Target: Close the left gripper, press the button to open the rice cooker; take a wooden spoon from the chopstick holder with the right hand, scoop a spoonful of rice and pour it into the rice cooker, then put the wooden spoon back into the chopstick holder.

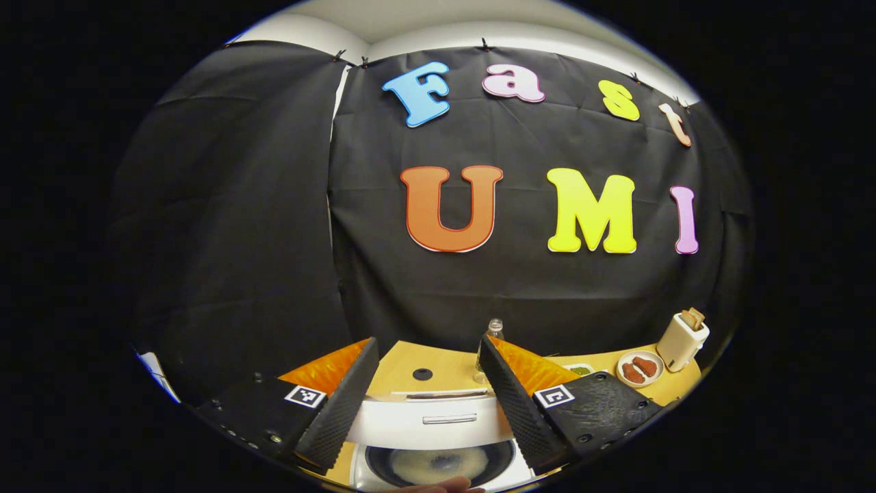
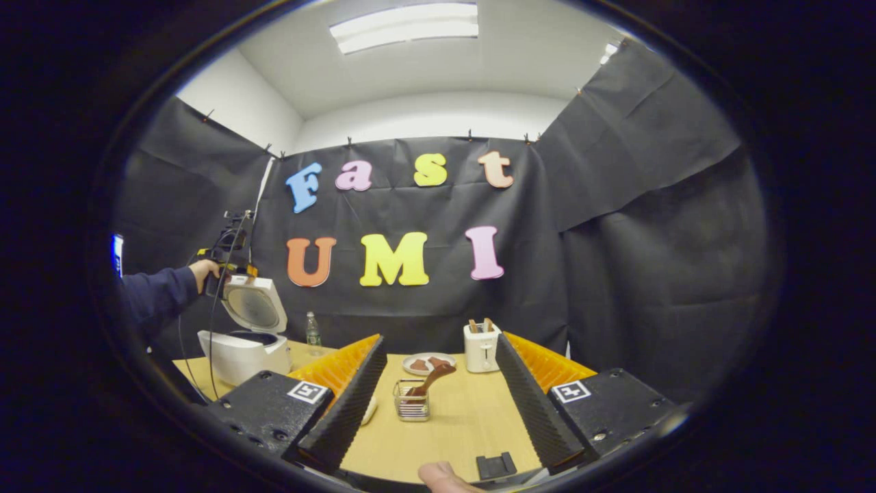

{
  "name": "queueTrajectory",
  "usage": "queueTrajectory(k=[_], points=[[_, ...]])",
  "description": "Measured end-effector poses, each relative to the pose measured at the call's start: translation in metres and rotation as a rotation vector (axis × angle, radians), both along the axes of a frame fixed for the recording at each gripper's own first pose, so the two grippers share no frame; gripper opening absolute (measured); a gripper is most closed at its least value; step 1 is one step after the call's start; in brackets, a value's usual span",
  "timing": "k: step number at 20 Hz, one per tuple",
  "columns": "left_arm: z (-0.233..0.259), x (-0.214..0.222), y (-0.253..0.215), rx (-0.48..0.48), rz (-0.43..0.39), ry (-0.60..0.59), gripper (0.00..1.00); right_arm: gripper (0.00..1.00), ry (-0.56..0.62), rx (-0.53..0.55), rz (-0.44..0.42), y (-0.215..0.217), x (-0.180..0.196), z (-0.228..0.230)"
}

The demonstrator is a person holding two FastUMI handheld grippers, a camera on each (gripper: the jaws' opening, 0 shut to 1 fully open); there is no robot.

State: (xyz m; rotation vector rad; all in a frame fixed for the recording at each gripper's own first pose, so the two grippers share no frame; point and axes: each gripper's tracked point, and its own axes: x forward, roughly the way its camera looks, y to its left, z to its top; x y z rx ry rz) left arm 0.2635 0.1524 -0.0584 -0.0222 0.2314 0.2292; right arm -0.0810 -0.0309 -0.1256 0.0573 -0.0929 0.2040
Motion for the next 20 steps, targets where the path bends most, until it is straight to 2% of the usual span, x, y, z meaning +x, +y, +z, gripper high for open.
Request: queueTrajectory(k=[4,9,11,13,16,20], points=[[-0.024,-0.031,-0.014,0.022,-0.004,0.029,0.93,1.00,0.032,0.054,0.011,-0.008,-0.011,-0.008],[-0.069,-0.065,-0.026,0.001,-0.028,0.093,0.91,1.00,0.008,-0.034,-0.016,-0.005,-0.016,-0.006],[-0.087,-0.075,-0.028,-0.019,-0.032,0.129,0.92,1.00,-0.016,-0.048,0.004,0.011,-0.020,0.001],[-0.097,-0.083,-0.029,-0.048,-0.033,0.143,0.94,1.00,0.013,-0.057,0.023,0.031,-0.017,-0.008],[-0.111,-0.088,-0.031,-0.032,-0.036,0.153,0.95,1.00,0.041,-0.054,0.104,0.070,-0.017,-0.008],[-0.130,-0.095,-0.035,-0.042,-0.034,0.190,0.95,1.00,0.017,-0.103,0.132,0.082,-0.014,-0.011]])
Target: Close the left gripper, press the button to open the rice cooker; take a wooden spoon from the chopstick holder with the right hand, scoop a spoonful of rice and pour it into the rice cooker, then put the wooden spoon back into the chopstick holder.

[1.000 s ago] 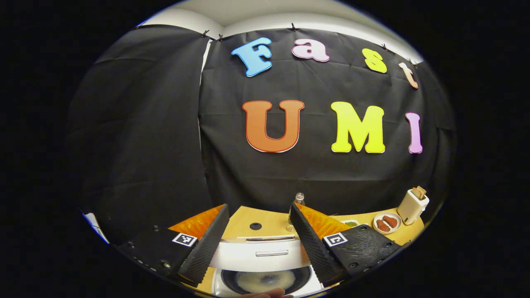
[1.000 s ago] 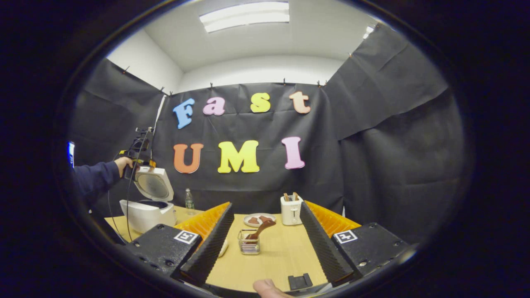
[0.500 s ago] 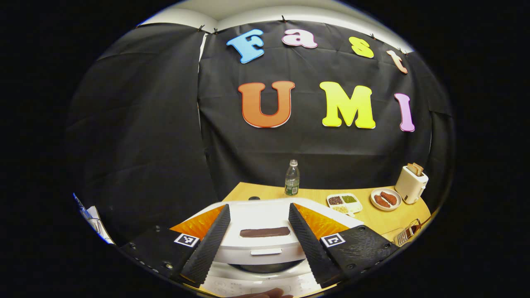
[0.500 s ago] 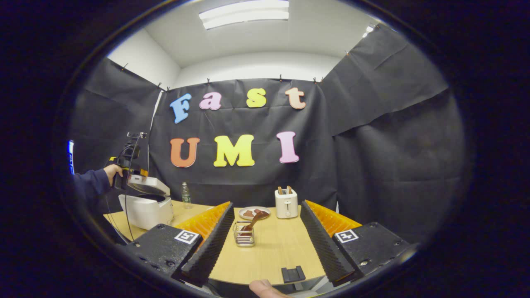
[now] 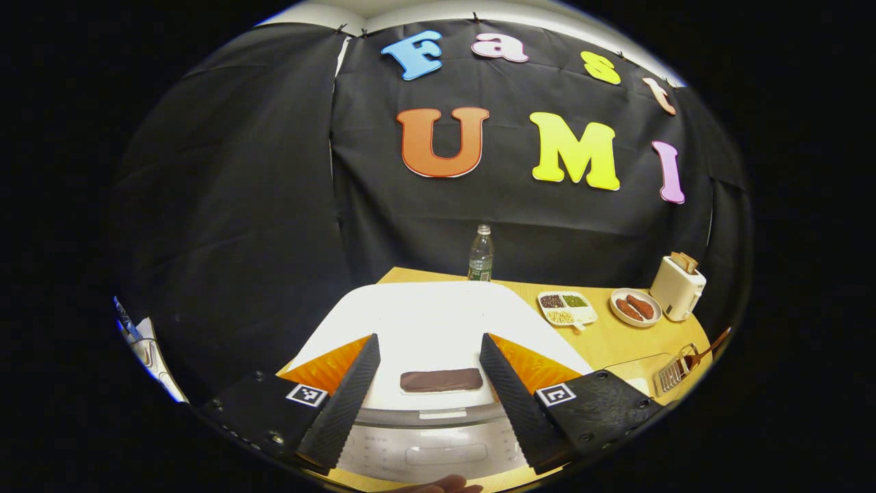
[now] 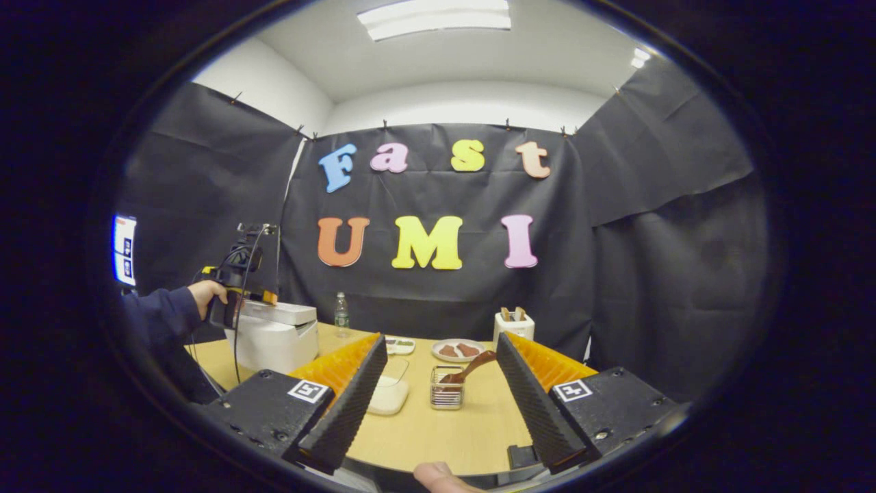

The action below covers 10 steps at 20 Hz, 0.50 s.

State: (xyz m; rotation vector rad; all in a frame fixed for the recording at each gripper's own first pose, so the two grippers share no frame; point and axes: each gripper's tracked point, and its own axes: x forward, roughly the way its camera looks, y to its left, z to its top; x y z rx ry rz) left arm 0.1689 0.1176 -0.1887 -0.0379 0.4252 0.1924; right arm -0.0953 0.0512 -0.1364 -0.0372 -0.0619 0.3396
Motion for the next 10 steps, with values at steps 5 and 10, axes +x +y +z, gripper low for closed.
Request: queueTrajectory(k=[5,10], points=[[-0.022,-0.010,-0.004,-0.015,0.008,0.099,0.96,1.00,0.032,-0.005,0.027,0.003,-0.005,-0.006],[-0.020,-0.027,-0.008,-0.027,-0.004,0.150,0.96,1.00,0.017,-0.012,0.045,0.008,-0.010,-0.005]])
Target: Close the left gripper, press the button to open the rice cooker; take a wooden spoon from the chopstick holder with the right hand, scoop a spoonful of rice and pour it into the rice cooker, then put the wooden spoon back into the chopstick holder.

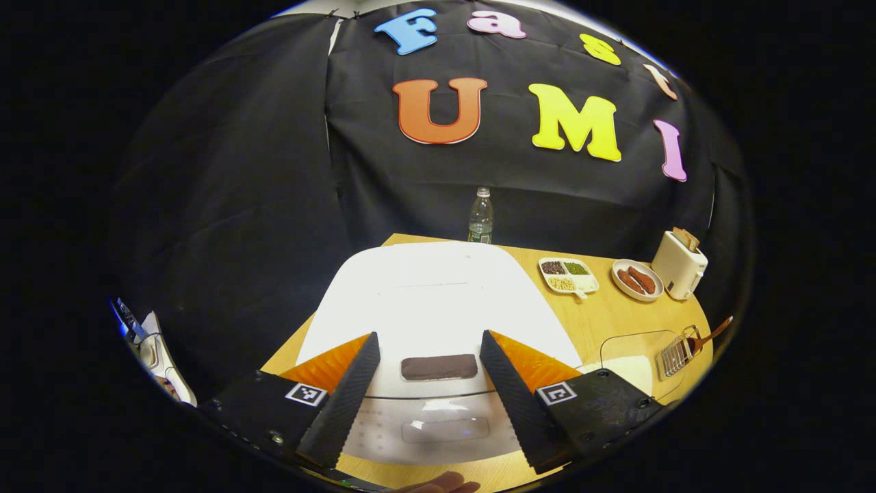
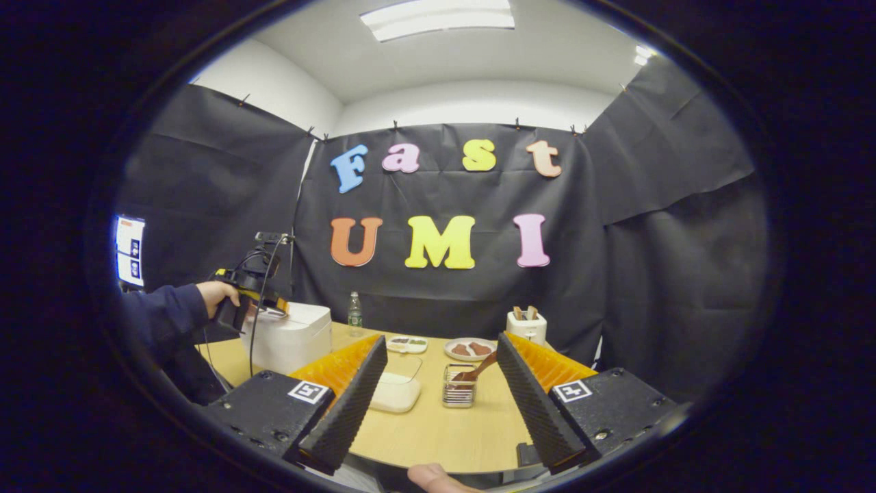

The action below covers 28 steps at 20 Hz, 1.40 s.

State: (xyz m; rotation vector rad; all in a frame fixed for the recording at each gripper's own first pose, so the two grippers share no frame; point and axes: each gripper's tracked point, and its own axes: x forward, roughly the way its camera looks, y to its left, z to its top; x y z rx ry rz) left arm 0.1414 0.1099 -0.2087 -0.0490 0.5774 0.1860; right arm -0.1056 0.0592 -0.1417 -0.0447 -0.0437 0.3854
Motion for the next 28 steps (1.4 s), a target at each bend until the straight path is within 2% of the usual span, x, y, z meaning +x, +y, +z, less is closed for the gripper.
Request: queueTrajectory(k=[4,7,11,14,20,24,28], points=[[-0.003,-0.006,-0.003,-0.007,0.015,0.036,0.96,1.00,-0.021,0.019,-0.013,-0.002,0.004,0.004],[-0.003,-0.008,-0.005,-0.003,-0.006,0.031,0.96,1.00,-0.008,0.020,-0.029,-0.003,0.007,-0.001],[-0.005,-0.005,-0.004,-0.026,-0.032,-0.003,0.98,1.00,0.021,0.020,-0.022,0.001,0.012,-0.009],[-0.006,-0.002,-0.005,-0.001,-0.037,-0.040,0.98,1.00,0.020,0.022,-0.032,-0.001,0.013,-0.007],[-0.001,0.003,-0.006,0.010,-0.008,-0.078,0.96,1.00,0.004,0.019,-0.043,-0.005,0.015,-0.005],[0.020,-0.006,-0.030,0.025,-0.054,-0.130,0.92,1.00,0.025,0.034,-0.065,-0.013,0.024,-0.010],[0.059,-0.022,-0.036,0.120,-0.023,-0.237,0.94,1.00,0.038,0.046,-0.080,-0.019,0.029,-0.010]])
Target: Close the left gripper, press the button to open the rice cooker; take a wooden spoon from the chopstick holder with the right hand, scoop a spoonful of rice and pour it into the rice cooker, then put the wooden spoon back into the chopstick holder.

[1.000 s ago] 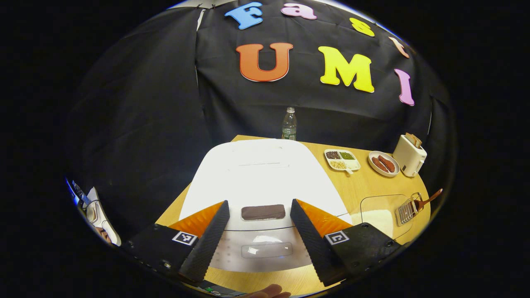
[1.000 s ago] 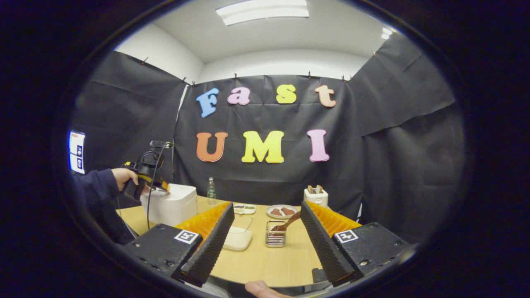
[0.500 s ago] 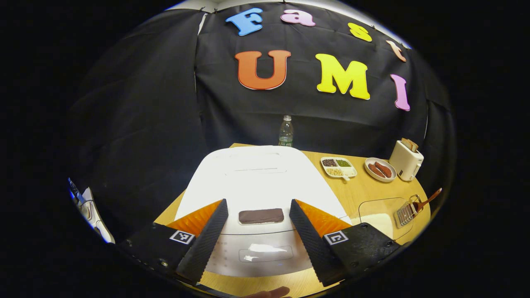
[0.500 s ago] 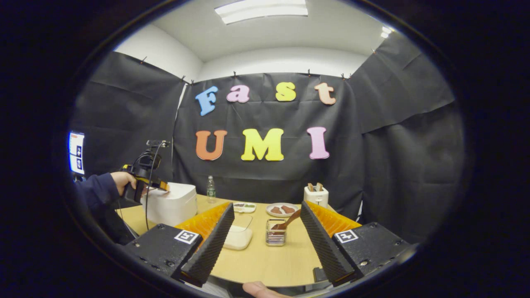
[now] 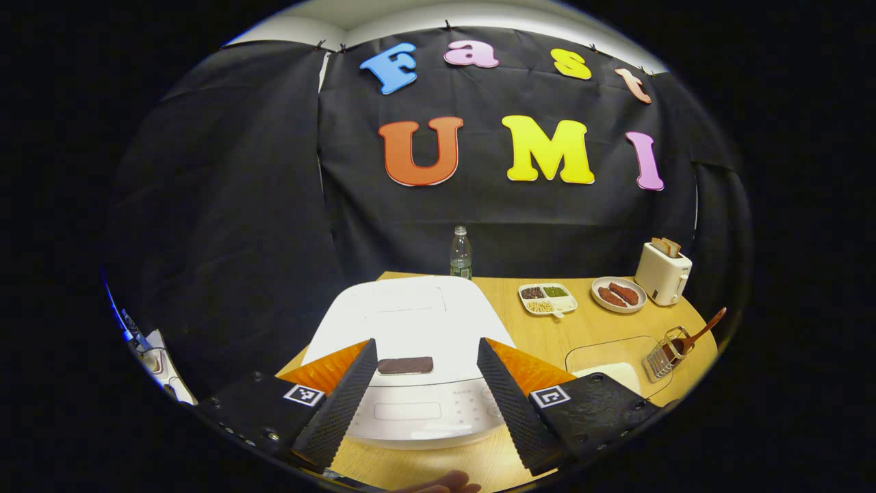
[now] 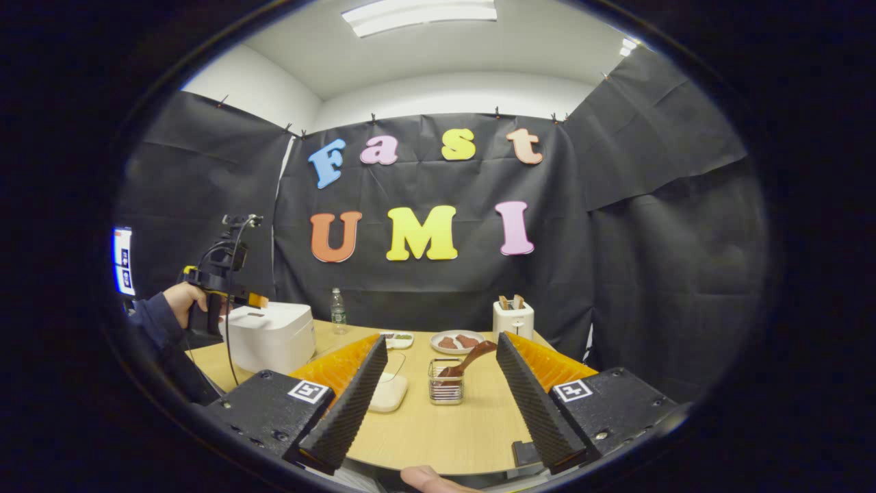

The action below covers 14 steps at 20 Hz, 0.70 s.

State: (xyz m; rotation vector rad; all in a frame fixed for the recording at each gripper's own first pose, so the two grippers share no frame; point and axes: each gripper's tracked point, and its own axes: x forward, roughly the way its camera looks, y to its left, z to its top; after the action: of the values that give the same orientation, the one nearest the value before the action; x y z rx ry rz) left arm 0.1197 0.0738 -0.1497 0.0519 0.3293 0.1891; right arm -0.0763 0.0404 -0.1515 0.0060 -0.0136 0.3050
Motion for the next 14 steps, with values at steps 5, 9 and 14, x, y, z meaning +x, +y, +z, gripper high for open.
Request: queueTrajectory(k=[5,9,14], points=[[0.035,-0.036,-0.034,0.002,0.001,-0.113,0.93,1.00,-0.002,0.013,-0.039,-0.012,0.006,0.001],[0.052,-0.076,-0.061,-0.024,-0.052,-0.179,0.95,1.00,0.011,0.029,-0.062,-0.020,0.009,0.001],[0.064,-0.125,-0.068,-0.047,-0.062,-0.257,0.96,1.00,0.016,0.006,-0.111,-0.030,0.010,0.006]])
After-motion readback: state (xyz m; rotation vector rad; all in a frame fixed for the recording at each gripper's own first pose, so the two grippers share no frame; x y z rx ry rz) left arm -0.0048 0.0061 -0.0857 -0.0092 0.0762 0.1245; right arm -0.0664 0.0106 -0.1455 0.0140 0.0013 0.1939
